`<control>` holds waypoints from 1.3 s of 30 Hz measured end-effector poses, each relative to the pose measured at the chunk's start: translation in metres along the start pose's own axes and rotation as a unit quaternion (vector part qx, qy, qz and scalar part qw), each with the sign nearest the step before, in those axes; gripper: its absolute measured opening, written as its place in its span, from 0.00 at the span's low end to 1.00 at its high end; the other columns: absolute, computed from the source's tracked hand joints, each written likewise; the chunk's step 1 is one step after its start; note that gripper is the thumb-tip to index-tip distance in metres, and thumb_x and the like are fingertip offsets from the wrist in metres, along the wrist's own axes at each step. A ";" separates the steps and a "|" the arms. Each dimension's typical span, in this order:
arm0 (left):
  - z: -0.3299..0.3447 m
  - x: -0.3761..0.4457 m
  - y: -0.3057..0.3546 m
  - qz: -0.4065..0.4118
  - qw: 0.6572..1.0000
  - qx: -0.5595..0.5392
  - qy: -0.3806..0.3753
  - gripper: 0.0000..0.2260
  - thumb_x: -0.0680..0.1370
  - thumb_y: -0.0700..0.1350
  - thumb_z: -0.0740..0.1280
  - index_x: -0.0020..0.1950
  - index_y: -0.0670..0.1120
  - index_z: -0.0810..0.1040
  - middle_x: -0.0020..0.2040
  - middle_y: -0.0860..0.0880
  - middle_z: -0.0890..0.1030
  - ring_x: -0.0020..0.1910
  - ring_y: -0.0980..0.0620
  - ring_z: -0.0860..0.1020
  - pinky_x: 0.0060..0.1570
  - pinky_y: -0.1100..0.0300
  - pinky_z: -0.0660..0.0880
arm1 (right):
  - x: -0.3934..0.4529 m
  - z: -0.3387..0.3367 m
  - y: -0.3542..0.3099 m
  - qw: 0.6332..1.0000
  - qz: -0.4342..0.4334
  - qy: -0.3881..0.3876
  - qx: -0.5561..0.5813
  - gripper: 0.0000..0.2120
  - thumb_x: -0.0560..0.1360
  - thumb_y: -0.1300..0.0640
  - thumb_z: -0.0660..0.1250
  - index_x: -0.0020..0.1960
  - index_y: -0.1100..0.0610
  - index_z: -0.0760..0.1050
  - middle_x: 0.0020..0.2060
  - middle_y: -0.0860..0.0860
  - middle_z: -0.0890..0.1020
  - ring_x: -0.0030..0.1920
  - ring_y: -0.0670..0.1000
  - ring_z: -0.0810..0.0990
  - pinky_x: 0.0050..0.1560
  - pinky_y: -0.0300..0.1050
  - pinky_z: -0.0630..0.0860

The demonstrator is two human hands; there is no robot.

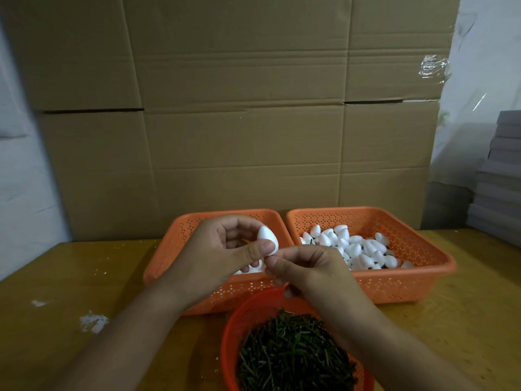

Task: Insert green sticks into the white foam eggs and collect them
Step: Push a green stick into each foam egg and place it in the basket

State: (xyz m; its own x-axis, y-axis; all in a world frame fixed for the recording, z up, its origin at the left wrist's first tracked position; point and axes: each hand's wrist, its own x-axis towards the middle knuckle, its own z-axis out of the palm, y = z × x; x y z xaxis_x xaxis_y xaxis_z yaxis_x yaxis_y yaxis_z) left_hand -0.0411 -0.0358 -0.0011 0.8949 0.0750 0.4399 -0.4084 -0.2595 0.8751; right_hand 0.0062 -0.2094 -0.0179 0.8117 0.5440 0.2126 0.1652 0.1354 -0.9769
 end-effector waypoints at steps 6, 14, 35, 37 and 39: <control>-0.001 -0.001 -0.001 -0.010 1.000 -0.002 -0.021 0.08 0.72 0.45 0.75 0.50 0.48 0.85 0.43 0.45 0.86 0.35 0.54 0.82 0.37 0.63 0.79 | -0.001 0.000 0.001 1.000 -0.008 -0.012 -0.027 0.10 0.77 0.61 0.69 0.40 0.64 0.83 0.31 0.53 0.79 0.33 0.45 0.75 0.32 0.36 0.72; -0.002 -0.002 0.001 -0.029 0.998 -0.028 -0.040 0.09 0.72 0.46 0.72 0.52 0.52 0.86 0.43 0.46 0.86 0.35 0.55 0.81 0.37 0.64 0.78 | -0.002 0.000 -0.005 0.999 0.016 -0.049 -0.013 0.12 0.78 0.61 0.67 0.37 0.55 0.82 0.34 0.49 0.83 0.34 0.42 0.77 0.32 0.35 0.72; -0.001 0.000 0.000 -0.021 1.000 -0.021 -0.006 0.13 0.67 0.52 0.78 0.49 0.51 0.85 0.44 0.47 0.86 0.36 0.54 0.81 0.35 0.63 0.77 | -0.003 0.002 -0.002 1.000 -0.012 0.017 -0.012 0.08 0.76 0.58 0.72 0.39 0.60 0.84 0.31 0.52 0.80 0.31 0.45 0.75 0.30 0.36 0.71; -0.003 0.000 -0.001 -0.025 0.999 -0.020 -0.016 0.13 0.68 0.53 0.78 0.50 0.52 0.85 0.45 0.48 0.86 0.36 0.55 0.82 0.36 0.64 0.77 | -0.002 0.002 -0.002 1.000 -0.014 0.006 -0.025 0.09 0.76 0.59 0.71 0.39 0.61 0.84 0.30 0.52 0.79 0.31 0.45 0.75 0.31 0.36 0.71; -0.005 -0.001 -0.002 -0.029 0.999 -0.021 -0.031 0.11 0.71 0.51 0.77 0.53 0.54 0.85 0.47 0.48 0.87 0.36 0.56 0.81 0.36 0.64 0.77 | -0.002 0.001 -0.003 0.999 -0.015 -0.002 -0.031 0.10 0.76 0.60 0.71 0.37 0.60 0.83 0.29 0.51 0.79 0.30 0.44 0.74 0.31 0.36 0.70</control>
State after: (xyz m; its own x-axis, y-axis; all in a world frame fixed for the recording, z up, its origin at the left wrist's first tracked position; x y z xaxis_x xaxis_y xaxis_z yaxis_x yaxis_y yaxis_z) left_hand -0.0417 -0.0308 -0.0023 0.9266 0.0279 0.3750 -0.3608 -0.2154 0.9074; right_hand 0.0035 -0.2106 -0.0154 0.8034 0.5442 0.2417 0.2234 0.1008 -0.9695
